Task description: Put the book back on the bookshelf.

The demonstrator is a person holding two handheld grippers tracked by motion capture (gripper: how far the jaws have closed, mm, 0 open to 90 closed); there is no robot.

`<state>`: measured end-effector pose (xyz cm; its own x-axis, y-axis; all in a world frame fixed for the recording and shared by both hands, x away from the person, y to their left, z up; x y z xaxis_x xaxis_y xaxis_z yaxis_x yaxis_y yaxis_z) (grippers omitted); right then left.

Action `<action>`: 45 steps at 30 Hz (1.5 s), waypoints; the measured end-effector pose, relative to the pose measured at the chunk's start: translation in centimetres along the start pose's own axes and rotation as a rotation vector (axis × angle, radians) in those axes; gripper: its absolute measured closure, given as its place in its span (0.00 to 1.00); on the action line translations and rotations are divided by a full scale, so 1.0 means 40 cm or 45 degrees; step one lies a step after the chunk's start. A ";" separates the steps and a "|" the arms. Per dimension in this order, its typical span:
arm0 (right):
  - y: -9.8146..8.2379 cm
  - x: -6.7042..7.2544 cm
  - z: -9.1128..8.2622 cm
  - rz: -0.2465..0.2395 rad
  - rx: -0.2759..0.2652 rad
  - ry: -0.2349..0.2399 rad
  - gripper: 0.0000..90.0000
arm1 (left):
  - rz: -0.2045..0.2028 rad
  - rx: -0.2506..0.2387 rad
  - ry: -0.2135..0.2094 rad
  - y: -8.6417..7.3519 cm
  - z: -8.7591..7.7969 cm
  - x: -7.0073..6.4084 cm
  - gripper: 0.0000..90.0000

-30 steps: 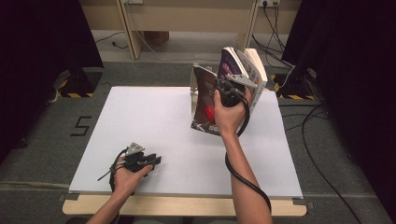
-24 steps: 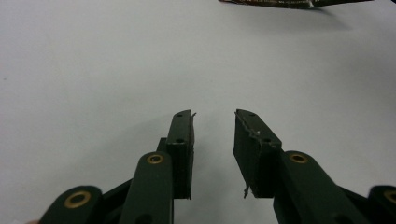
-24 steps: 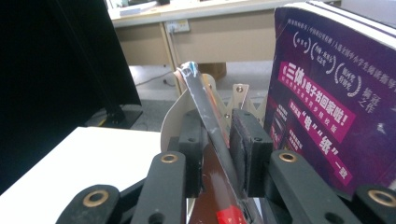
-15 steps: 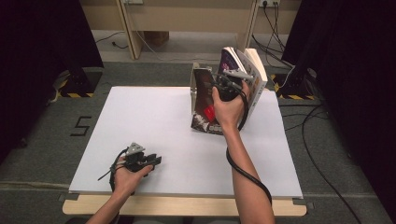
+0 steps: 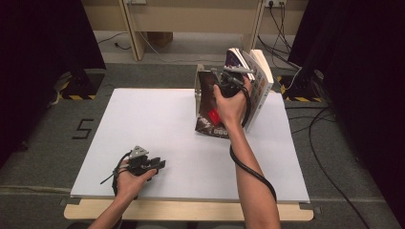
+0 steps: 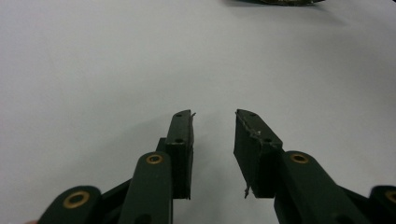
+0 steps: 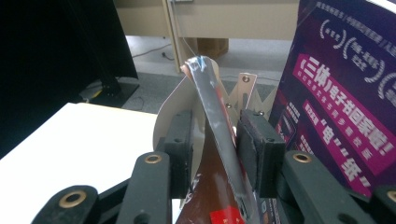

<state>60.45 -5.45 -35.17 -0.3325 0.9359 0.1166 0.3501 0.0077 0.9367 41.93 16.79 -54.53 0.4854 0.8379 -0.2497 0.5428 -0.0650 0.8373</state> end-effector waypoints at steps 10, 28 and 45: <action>-0.016 -0.004 0.034 -0.009 0.072 -0.031 0.82 | 0.002 0.001 0.002 0.000 0.000 0.003 0.74; 0.058 0.009 -0.024 0.014 -0.067 -0.063 0.97 | 0.006 -0.001 0.003 0.001 0.000 0.003 0.74; 0.150 0.009 -0.025 0.099 -0.335 -0.063 0.97 | 0.005 -0.007 0.001 0.002 0.001 0.007 0.74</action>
Point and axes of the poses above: each handheld gripper's, and its own axes: z roughly forward along the jaws, y roughly out of its top, x roughly to its left, the point moved 9 cm from there along z, roughly forward along the jaws, and after that the axes turned 7 degrees about -x, right-handed, at the moved point
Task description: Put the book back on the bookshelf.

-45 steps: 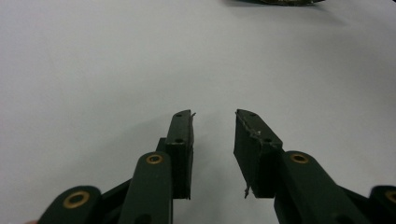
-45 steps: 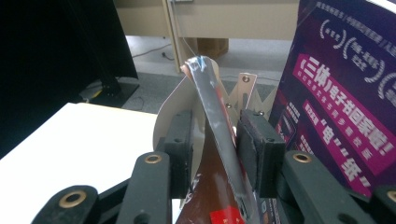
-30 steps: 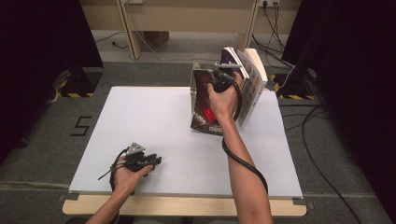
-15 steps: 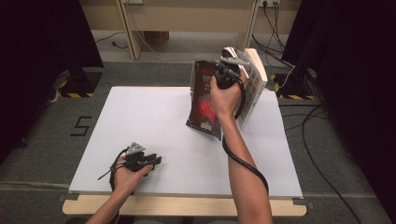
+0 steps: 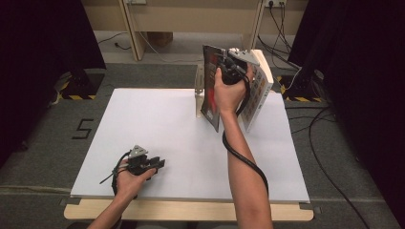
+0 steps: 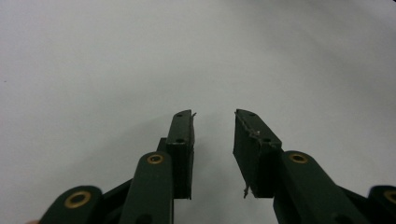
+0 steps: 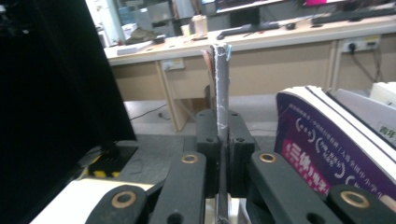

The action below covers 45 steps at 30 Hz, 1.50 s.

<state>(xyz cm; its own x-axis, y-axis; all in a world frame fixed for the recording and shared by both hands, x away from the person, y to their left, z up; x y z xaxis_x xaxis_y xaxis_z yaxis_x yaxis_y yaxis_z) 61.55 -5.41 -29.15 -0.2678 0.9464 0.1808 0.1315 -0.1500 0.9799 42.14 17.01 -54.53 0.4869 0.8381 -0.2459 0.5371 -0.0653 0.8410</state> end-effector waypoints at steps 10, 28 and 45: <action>-0.056 -0.006 0.007 -0.005 -0.022 -0.007 0.95 | 0.002 -0.001 -0.002 -0.001 0.001 -0.001 0.74; -0.143 -0.002 -0.088 -0.043 0.037 -0.039 0.90 | 0.008 0.009 -0.001 -0.004 -0.001 -0.005 0.74; -0.137 -0.035 -0.059 -0.046 0.175 -0.040 0.80 | 0.007 0.007 -0.009 -0.005 0.002 -0.007 0.74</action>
Point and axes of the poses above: each handheld gripper's, and its own axes: z roughly forward along the jaws, y roughly out of its top, x roughly to its left, the point moved 9 cm from there along z, roughly forward along the jaws, and after that the axes turned 7 degrees about -x, right-handed, at the moved point
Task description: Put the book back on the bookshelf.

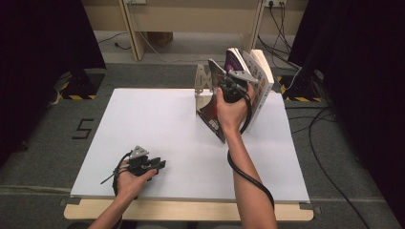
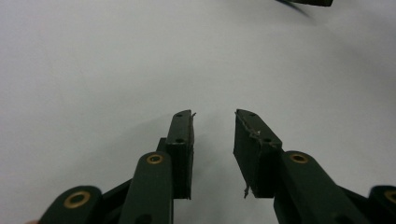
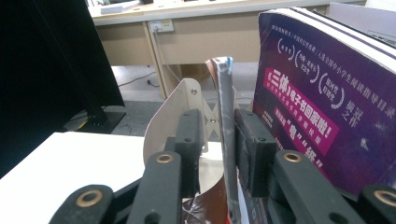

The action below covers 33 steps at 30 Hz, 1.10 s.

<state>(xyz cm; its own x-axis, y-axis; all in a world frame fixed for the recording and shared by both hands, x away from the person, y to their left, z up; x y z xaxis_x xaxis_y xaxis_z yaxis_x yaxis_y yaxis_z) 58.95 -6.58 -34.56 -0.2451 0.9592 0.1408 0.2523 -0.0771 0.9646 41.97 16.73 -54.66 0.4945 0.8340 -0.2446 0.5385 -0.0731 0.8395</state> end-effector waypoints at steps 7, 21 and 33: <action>0.017 -0.007 0.020 -0.009 0.019 -0.014 0.78 | 0.001 0.000 0.002 0.000 0.001 0.000 0.74; 0.039 -0.008 0.063 -0.050 0.101 -0.025 0.85 | -0.002 0.000 0.003 0.000 0.000 0.002 0.74; 0.020 -0.007 0.088 -0.058 0.194 -0.021 0.92 | 0.005 0.005 0.002 -0.001 0.001 0.002 0.74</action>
Point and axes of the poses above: each handheld gripper's, and its own axes: z roughly forward along the jaws, y roughly out of its top, x roughly to its left, the point moved 9 cm from there along z, roughly forward along the jaws, and after that the axes turned 7 degrees about -x, right-handed, at the moved point
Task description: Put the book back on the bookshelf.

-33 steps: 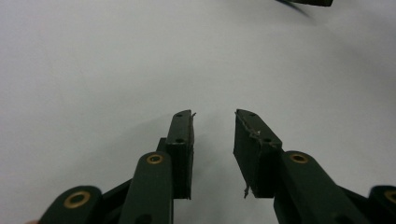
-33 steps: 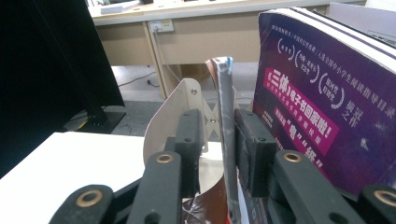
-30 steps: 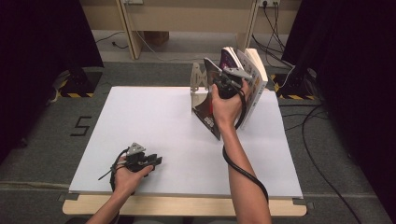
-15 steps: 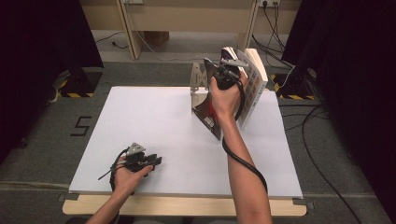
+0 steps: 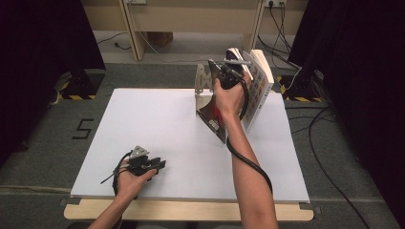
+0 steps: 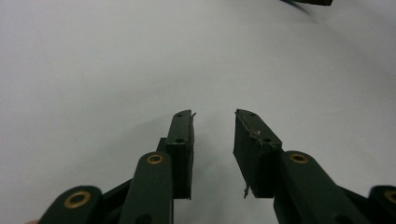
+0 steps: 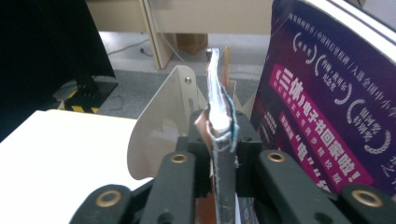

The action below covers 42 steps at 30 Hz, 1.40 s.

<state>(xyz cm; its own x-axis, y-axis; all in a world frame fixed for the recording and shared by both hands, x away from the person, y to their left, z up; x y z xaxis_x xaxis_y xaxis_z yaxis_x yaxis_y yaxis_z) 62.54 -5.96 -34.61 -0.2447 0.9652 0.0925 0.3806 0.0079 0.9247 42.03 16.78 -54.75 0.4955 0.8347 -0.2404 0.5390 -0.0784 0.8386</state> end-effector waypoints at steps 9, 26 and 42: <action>0.018 0.005 -0.016 0.020 -0.047 -0.009 0.97 | -0.003 -0.003 -0.002 0.001 -0.001 0.000 0.74; 0.086 0.042 -0.025 0.065 -0.346 0.019 0.97 | -0.004 -0.003 -0.005 0.000 0.001 0.004 0.74; 0.000 0.045 -0.027 0.095 -0.326 -0.027 0.91 | 0.001 -0.002 -0.004 -0.001 0.000 0.000 0.74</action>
<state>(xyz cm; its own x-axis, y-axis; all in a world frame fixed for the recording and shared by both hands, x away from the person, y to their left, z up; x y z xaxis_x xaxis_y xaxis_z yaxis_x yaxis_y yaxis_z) 61.11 -4.51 -34.05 -0.2050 0.9658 0.1585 0.1581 -0.1272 0.9792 42.01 16.80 -54.79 0.4980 0.8329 -0.2414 0.5376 -0.0781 0.8396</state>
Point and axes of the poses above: each handheld gripper's, and its own axes: z roughly forward along the jaws, y roughly out of its top, x roughly to its left, the point moved 9 cm from there along z, roughly forward along the jaws, and after that the axes turned 7 degrees about -x, right-handed, at the moved point
